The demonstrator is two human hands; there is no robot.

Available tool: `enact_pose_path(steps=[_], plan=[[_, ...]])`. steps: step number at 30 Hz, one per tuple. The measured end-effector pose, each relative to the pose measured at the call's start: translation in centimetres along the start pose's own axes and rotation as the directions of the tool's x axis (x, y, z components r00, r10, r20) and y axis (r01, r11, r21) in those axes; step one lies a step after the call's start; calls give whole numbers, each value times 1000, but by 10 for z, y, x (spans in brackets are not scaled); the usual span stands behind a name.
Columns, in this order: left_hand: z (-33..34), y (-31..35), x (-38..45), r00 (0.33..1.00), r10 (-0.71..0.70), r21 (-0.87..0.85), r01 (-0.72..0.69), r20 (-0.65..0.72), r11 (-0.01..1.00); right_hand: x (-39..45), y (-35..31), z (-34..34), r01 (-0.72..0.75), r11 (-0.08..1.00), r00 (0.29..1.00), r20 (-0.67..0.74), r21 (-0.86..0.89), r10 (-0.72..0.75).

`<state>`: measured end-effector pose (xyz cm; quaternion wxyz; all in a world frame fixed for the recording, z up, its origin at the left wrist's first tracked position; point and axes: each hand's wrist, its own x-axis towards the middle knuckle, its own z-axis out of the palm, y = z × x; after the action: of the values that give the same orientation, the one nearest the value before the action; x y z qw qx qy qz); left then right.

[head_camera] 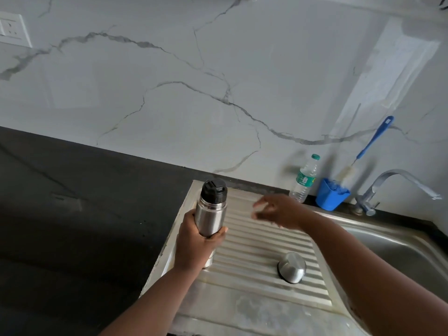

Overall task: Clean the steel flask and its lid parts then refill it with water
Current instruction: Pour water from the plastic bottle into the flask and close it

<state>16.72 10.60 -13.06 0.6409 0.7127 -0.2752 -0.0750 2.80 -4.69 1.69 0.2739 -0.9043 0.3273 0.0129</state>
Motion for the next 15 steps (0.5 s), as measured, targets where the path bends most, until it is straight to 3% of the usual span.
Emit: enact_pose_path(steps=[3, 7, 11, 15], plan=[[0, 3, -1, 1000, -6, -20, 6, -4, 1000, -9, 56, 19, -120, 950, 983, 96, -287, 154], [2, 7, -2, 1000, -22, -12, 22, -14, 1000, -18, 95, 47, -208, 864, 950, 115, -459, 290], [6, 10, -5, 999, -34, -6, 34, -33, 999, -16, 110, 60, -205, 858, 934, 169, -471, 315], [13, 21, -9, 998, -30, -18, 29, -63, 999, -16, 113, 55, -172, 931, 956, 172, -321, 236]])
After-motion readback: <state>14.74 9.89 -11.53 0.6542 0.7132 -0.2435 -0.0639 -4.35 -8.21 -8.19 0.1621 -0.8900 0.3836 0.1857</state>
